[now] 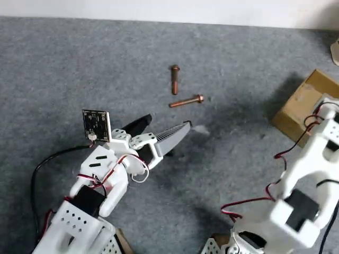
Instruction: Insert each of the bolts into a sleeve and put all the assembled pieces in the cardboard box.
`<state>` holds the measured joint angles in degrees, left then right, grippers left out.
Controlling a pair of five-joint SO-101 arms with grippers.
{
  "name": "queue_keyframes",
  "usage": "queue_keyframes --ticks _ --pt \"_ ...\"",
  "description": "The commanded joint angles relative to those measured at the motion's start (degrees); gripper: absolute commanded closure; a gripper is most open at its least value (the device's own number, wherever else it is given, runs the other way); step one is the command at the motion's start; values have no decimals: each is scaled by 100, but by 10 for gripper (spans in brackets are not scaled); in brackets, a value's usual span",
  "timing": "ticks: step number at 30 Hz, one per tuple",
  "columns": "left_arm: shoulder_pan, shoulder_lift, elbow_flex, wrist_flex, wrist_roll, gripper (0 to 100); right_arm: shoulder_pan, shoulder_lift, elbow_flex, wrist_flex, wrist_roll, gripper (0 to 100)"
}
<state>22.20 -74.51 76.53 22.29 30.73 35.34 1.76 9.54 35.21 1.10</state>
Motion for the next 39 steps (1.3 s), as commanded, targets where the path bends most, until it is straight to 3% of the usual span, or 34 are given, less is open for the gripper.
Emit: queue_keyframes --ticks 1,13,31,39 --pt "-31 -57 -66 -53 -26 617 215 295 -1024 180 62 994" --pt "-31 -57 -66 -53 -35 617 470 1851 -2633 593 105 994" --pt "-31 -57 -66 -53 -35 617 426 3873 -3635 593 105 994" --pt "-31 -57 -66 -53 -35 617 426 4031 -3688 708 97 991"
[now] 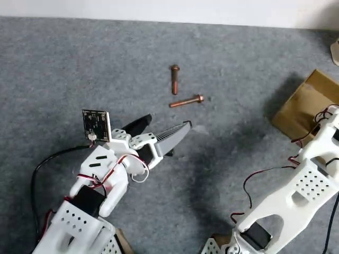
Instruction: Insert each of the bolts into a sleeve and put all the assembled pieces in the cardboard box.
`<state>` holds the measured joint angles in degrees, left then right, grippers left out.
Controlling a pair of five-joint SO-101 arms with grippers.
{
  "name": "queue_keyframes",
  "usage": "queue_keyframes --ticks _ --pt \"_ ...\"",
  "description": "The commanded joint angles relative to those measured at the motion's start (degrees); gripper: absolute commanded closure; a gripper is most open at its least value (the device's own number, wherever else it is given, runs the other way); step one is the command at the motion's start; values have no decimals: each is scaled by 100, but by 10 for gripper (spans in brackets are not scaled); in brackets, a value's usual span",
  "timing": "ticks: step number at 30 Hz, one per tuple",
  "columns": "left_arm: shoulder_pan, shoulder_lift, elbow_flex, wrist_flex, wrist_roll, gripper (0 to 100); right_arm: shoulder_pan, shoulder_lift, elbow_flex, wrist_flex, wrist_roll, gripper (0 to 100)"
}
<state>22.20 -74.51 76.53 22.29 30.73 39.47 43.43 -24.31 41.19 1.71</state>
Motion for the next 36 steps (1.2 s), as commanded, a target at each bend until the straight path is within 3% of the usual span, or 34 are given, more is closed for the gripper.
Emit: queue_keyframes --ticks 1,6,18,31,36 --pt "-31 -57 -66 -53 -35 617 13 -145 -303 145 35 980" --pt "-31 -57 -66 -53 -35 617 13 -136 -611 330 35 894" --pt "-22 -57 -57 -44 -35 617 -409 -101 -3090 3213 44 894" --pt "-189 -57 -110 -44 -26 617 -1218 -136 -4444 5807 44 894" --pt "-382 -57 -127 -44 -26 617 -1358 -365 -4901 5974 26 894"
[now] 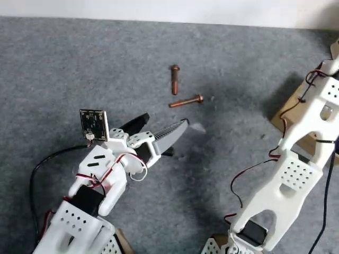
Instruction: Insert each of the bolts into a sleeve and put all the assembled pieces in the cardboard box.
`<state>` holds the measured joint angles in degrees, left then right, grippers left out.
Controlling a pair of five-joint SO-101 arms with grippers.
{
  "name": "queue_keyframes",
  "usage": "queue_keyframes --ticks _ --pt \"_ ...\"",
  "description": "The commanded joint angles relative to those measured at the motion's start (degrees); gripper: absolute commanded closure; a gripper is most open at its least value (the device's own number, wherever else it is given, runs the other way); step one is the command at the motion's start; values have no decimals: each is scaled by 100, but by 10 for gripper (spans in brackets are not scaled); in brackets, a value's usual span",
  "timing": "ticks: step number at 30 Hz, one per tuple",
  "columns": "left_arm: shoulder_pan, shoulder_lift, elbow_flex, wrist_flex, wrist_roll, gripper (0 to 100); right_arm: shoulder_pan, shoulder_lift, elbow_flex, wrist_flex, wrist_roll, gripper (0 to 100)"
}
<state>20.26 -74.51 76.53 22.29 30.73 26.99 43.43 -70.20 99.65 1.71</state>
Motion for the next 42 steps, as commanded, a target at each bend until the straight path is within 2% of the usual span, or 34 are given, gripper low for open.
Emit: queue_keyframes --ticks 1,7,11,15,20,24,27,35,42 --pt "-233 -57 -154 -44 -26 617 -119 -462 -224 127 26 894" --pt "-268 -57 -268 0 -123 617 -532 -1068 699 127 35 894" --pt "-171 -57 -163 0 -976 617 -998 -1349 1516 119 44 894" --pt "-444 -66 22 9 -2048 623 -1420 -1684 2009 119 44 894" --pt "-655 -110 171 563 -2655 743 -1974 -2149 2738 119 44 894" --pt "-462 -110 356 607 -2752 809 -2360 -2466 3433 92 44 894" --pt "-453 -66 497 607 -3007 817 -2589 -2571 3723 -22 62 894" --pt "-479 -57 690 589 -3235 818 -3011 -2580 4497 -1112 703 894" --pt "-646 -57 1147 -149 -3244 818 -3371 -2580 5200 -2325 1705 894"
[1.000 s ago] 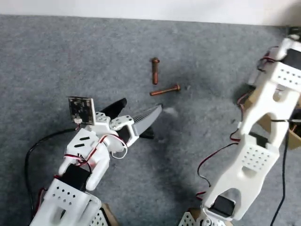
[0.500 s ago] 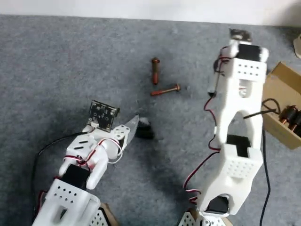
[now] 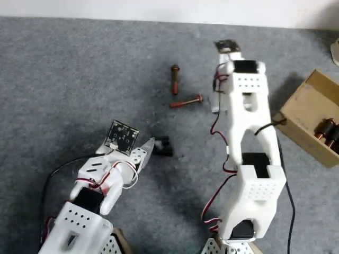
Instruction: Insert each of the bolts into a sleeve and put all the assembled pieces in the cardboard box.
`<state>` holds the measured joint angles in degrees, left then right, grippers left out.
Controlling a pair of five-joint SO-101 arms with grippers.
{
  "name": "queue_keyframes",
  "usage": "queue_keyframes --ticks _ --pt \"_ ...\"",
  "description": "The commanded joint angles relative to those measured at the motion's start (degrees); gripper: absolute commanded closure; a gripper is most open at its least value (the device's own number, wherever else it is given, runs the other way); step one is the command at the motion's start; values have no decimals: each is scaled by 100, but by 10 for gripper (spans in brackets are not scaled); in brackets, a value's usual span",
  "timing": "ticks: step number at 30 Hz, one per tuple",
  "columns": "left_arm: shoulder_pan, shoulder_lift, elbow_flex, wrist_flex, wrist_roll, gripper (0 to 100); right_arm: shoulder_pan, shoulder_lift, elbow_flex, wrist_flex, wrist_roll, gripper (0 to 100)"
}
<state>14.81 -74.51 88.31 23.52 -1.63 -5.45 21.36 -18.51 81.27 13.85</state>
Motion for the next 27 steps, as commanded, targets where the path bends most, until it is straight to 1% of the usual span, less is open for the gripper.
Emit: queue_keyframes --ticks 1,3,5,7,10,18,23,27 --pt "-119 -57 -31 -281 -9 818 -163 -374 66 -655 747 894" --pt "-136 -57 -13 -281 -9 818 -215 -356 92 -954 1266 894" --pt "-136 -57 22 -290 -202 818 -295 -356 92 -1218 1618 894" --pt "-110 -57 75 -308 -378 819 -356 -356 92 -1437 1811 894" --pt "-110 -57 207 -563 -404 819 -391 -224 92 -1877 1793 894" --pt "-110 -57 233 -598 -404 819 -189 1437 -75 -2923 774 894" --pt "-110 -57 233 -598 -413 819 -189 1930 -558 -2905 255 894" --pt "-110 -57 224 -598 -413 819 -22 1965 -884 -2791 -158 894"
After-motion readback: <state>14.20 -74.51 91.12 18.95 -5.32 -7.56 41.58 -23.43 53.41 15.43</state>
